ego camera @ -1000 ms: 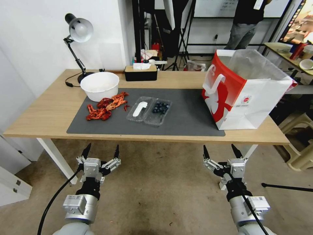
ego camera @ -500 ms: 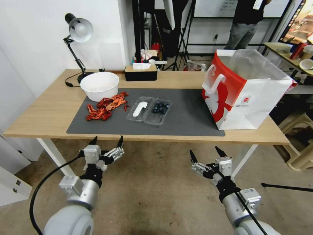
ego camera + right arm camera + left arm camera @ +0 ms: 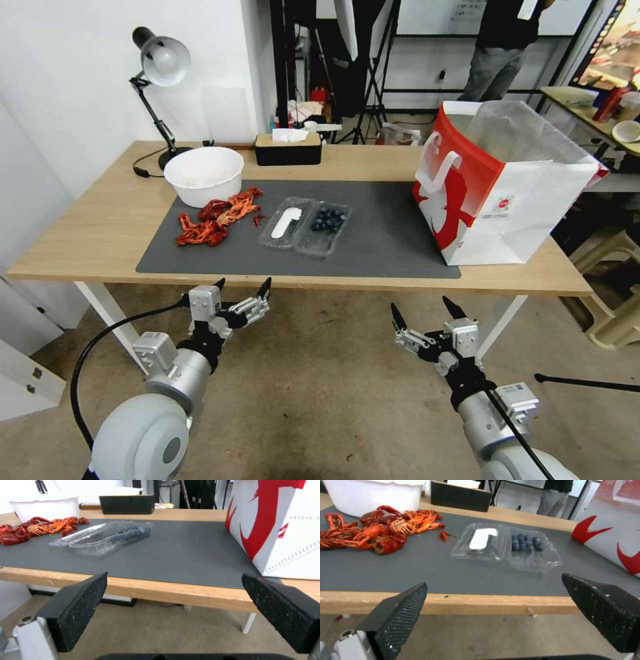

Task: Close the takeout container lid, then place the container into the takeout bag.

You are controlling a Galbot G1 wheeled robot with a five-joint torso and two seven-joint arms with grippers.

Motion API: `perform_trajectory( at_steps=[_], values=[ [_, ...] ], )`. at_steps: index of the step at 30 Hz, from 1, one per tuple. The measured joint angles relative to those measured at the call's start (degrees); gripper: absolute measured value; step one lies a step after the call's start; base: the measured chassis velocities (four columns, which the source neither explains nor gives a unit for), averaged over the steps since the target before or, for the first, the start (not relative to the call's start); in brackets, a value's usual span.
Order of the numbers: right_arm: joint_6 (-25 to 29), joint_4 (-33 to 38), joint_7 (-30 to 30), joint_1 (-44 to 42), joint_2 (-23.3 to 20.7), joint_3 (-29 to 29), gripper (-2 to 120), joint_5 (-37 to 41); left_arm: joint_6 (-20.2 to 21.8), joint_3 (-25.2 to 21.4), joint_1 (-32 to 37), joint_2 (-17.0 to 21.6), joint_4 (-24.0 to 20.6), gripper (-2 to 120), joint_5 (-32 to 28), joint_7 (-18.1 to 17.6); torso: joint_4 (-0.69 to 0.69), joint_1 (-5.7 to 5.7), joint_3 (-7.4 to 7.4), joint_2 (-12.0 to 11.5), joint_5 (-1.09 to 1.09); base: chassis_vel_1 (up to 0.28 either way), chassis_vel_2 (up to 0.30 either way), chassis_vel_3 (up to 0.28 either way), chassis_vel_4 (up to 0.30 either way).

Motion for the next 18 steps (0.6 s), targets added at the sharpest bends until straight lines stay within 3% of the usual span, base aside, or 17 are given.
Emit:
perform_trajectory(
  at_steps=[11, 18],
  values=[
    [0.0, -0.7, 0.6, 2.0, -0.6, -0.6, 100, 2.5, -0.7, -0.8, 0.9, -0.2, 0.4, 100, 0.9, 0.7, -0.02, 0.00, 0.00, 0.0, 0.00, 0.000, 0.000, 0.000, 0.000],
    [-3.0, -2.6, 2.6, 10.8, -2.8, -3.5, 100, 11.3, -1.2, -1.8, 1.8, -0.2, 0.3, 100, 1.2, 1.0, 0.00, 0.00, 0.00, 0.0, 0.01, 0.000, 0.000, 0.000, 0.000]
  ],
)
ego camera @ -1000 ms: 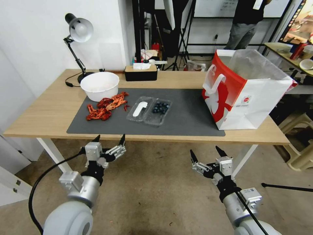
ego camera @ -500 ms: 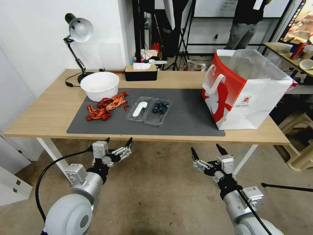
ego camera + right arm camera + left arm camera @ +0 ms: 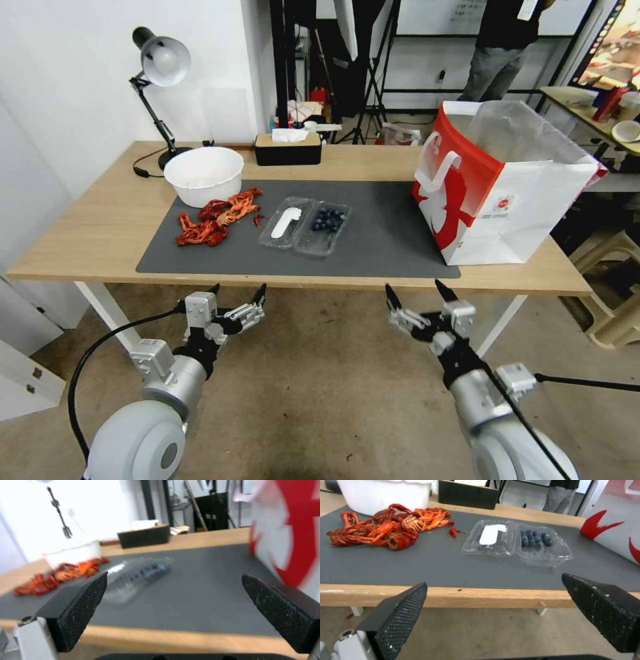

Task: Close the takeout container lid, then place the container into the takeout bag.

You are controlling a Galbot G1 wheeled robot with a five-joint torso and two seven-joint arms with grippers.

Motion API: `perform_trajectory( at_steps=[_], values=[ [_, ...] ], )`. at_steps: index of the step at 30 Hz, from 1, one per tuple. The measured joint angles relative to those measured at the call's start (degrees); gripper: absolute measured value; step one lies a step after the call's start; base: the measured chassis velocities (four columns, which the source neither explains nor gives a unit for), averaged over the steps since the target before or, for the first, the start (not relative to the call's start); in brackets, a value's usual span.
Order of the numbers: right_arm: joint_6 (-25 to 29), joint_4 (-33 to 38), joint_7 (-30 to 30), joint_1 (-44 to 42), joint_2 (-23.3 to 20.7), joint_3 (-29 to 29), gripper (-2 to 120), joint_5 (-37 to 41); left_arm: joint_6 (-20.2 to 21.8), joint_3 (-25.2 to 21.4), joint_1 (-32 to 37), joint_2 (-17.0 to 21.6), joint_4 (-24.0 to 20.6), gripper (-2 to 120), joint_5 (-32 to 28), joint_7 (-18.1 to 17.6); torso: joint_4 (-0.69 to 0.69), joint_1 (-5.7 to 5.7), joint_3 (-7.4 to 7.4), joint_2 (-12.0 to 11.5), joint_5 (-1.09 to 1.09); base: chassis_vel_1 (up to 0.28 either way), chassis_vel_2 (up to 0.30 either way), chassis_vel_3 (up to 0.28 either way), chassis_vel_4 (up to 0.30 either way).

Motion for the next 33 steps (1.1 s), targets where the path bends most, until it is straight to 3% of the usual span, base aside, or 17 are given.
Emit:
perform_trajectory(
  at_steps=[5, 13, 16, 18, 19, 20, 25, 33],
  values=[
    [-1.9, -2.7, 2.7, 4.7, -1.9, -3.0, 100, 2.2, -0.8, -0.2, 0.8, -0.3, 0.0, 100, 0.4, 0.2, 0.00, 0.00, 0.00, 0.0, -0.01, 0.000, 0.000, 0.000, 0.000],
    [-7.1, -10.3, 11.6, 16.8, -3.6, -13.1, 100, 2.8, -1.8, -0.1, 1.6, -1.2, 0.5, 100, 1.4, 0.4, -0.02, 0.00, 0.00, 0.0, -0.01, 0.000, 0.000, 0.000, 0.000],
    [-11.0, -12.4, 15.6, 21.9, -3.6, -16.2, 100, 2.6, -2.3, -0.2, 1.8, -1.3, 1.0, 100, 1.6, 0.4, 0.00, 0.00, 0.00, 0.0, -0.01, 0.000, 0.000, 0.000, 0.000],
    [-18.5, -13.7, 23.3, 27.9, -3.7, -19.6, 100, 3.9, -2.9, -0.3, 1.9, -1.4, 1.7, 100, 1.8, 0.4, 0.00, 0.00, 0.00, 0.0, -0.02, 0.000, 0.000, 0.000, 0.000],
    [-18.5, -13.7, 23.3, 27.9, -3.7, -19.6, 100, 3.9, -2.9, -0.3, 1.9, -1.4, 1.7, 100, 1.8, 0.4, 0.00, 0.00, 0.00, 0.0, -0.02, 0.000, 0.000, 0.000, 0.000],
    [-22.6, -14.4, 27.8, 30.2, -3.6, -21.2, 100, 5.6, -3.1, -0.5, 2.0, -1.4, 2.1, 100, 1.9, 0.4, 0.00, 0.00, 0.01, 0.0, -0.01, 0.000, 0.000, 0.000, 0.000],
    [-28.6, -17.5, 36.0, 35.5, -3.0, -24.3, 100, 10.2, -3.6, -0.9, 2.2, -1.6, 2.9, 100, 1.9, 0.4, -0.01, 0.00, 0.00, 0.0, -0.01, 0.000, 0.000, 0.000, 0.000],
    [-29.9, -24.2, 40.7, 42.4, -2.3, -27.9, 100, 14.4, -4.0, -1.0, 2.0, -1.5, 4.2, 100, 1.9, 0.5, -0.01, 0.00, 0.00, 0.0, 0.00, 0.000, 0.000, 0.000, 0.000]
  ],
)
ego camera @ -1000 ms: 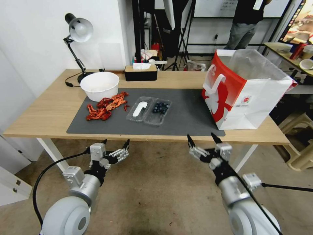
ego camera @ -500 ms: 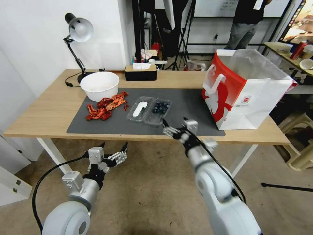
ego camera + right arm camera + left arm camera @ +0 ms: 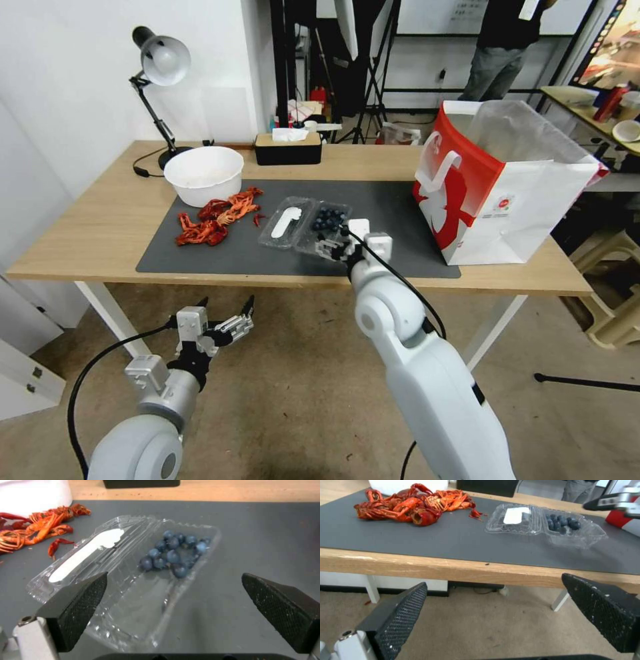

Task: Close the takeout container lid, then place the container into the takeout bag.

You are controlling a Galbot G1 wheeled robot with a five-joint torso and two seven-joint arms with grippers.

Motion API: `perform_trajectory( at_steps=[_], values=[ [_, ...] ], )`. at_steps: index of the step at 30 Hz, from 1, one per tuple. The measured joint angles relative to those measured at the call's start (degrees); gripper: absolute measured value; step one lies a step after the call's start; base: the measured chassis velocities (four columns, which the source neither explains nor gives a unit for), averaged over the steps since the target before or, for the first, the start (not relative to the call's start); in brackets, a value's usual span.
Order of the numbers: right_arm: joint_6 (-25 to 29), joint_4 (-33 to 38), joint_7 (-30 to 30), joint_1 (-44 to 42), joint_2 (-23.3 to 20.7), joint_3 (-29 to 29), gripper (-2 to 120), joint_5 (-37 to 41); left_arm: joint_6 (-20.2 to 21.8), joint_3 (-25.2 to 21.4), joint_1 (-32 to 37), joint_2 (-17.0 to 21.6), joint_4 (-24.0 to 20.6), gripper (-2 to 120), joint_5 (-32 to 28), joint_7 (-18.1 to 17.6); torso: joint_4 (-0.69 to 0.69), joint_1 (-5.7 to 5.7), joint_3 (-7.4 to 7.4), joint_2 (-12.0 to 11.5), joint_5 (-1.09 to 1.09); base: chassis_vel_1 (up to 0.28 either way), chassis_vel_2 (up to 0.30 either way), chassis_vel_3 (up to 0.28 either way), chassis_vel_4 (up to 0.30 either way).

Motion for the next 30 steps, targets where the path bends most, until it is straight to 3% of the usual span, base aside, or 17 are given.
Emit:
perform_trajectory(
  at_steps=[8, 30],
  values=[
    [0.0, -3.7, 2.8, 2.3, -0.4, -1.6, 100, 2.7, -0.1, 0.4, -0.3, 0.1, 0.8, 100, 0.0, 0.1, 0.00, 0.00, 0.00, 0.0, 0.00, 0.000, 0.000, 0.000, 0.000],
    [0.3, -3.8, 4.9, 2.1, -3.5, -1.8, 100, 8.2, -1.1, 0.8, -0.8, 0.4, 1.8, 100, 0.0, 0.1, 0.00, -0.01, 0.00, 0.0, 0.01, 0.000, 0.000, 0.000, 0.000]
  ],
)
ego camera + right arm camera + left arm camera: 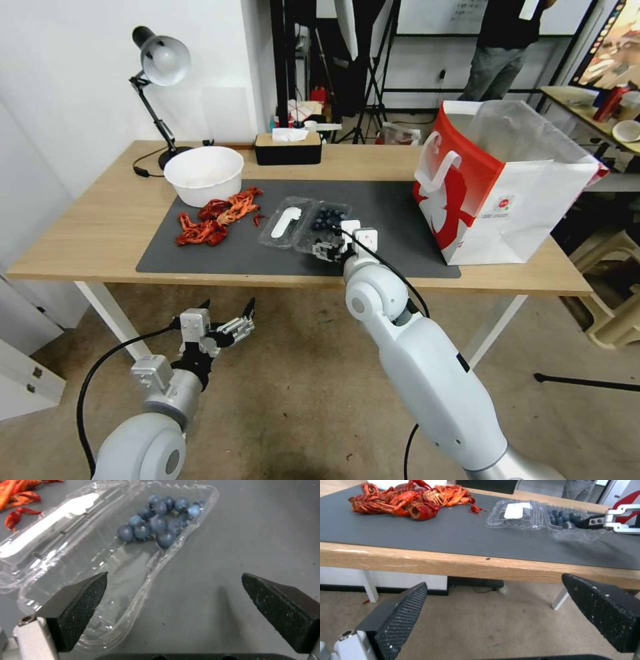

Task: Close the takeout container lid, then place the container into the takeout bag.

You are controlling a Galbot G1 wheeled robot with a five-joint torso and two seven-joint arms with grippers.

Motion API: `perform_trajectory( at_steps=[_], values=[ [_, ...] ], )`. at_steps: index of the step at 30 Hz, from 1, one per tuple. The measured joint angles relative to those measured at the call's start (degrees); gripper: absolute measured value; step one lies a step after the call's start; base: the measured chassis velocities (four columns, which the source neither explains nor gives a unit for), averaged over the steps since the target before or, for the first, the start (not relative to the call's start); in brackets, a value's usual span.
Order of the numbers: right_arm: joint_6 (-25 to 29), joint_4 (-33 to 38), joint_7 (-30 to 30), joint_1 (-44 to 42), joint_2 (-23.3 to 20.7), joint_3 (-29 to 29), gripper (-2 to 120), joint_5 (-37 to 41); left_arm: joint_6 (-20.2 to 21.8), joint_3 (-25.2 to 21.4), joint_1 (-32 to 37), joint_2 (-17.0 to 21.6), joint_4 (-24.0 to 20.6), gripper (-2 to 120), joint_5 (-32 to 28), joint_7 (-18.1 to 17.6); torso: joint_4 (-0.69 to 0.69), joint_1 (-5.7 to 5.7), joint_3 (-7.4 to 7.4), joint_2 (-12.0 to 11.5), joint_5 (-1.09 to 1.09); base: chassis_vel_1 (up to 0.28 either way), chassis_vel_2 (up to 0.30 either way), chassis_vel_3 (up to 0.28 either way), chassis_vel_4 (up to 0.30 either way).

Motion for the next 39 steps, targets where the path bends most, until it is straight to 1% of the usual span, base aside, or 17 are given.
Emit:
perform_trajectory(
  at_steps=[17, 22, 27, 29, 30, 33, 39],
  values=[
    [0.1, 1.1, 1.4, -0.3, -3.4, 1.1, 100, 3.2, -0.6, 0.4, -0.2, 0.1, 0.1, 100, 0.3, -0.1, 0.00, 0.00, 0.00, 0.0, 0.00, 0.000, 0.000, 0.000, 0.000],
    [0.1, 1.3, 2.0, 0.2, -5.2, 1.5, 100, 4.7, -1.0, 0.6, -0.4, 0.1, 0.4, 100, 0.4, -0.1, 0.00, 0.00, 0.00, 0.0, 0.00, 0.000, 0.000, 0.000, 0.000],
    [0.1, 1.4, 2.3, 0.4, -5.9, 1.6, 100, 5.3, -1.1, 0.6, -0.5, 0.1, 0.5, 100, 0.4, -0.1, 0.01, 0.00, 0.00, 0.0, 0.00, 0.000, 0.000, 0.000, 0.000],
    [0.1, 1.5, 2.4, 0.6, -7.4, 2.1, 100, 5.9, -1.1, 0.8, -0.7, 0.1, 0.7, 100, 0.4, -0.1, 0.00, 0.00, 0.00, 0.0, 0.00, 0.000, 0.000, 0.000, 0.000],
    [0.1, 1.5, 2.4, 0.6, -7.4, 2.1, 100, 5.9, -1.1, 0.8, -0.7, 0.1, 0.7, 100, 0.4, -0.1, 0.00, 0.00, 0.00, 0.0, 0.00, 0.000, 0.000, 0.000, 0.000],
    [0.1, 1.8, 1.7, 0.6, -8.9, 3.2, 100, 6.8, -1.1, 1.1, -0.9, 0.0, 1.0, 100, 0.5, -0.2, 0.00, 0.00, 0.00, 0.0, 0.00, 0.000, 0.000, 0.000, 0.000],
    [0.1, 2.8, -0.6, -0.1, -9.3, 4.4, 100, 6.8, -1.1, 1.2, -1.1, -0.1, 1.0, 100, 0.5, -0.2, 0.00, 0.00, 0.00, 0.0, 0.00, 0.000, 0.000, 0.000, 0.000]
  ],
)
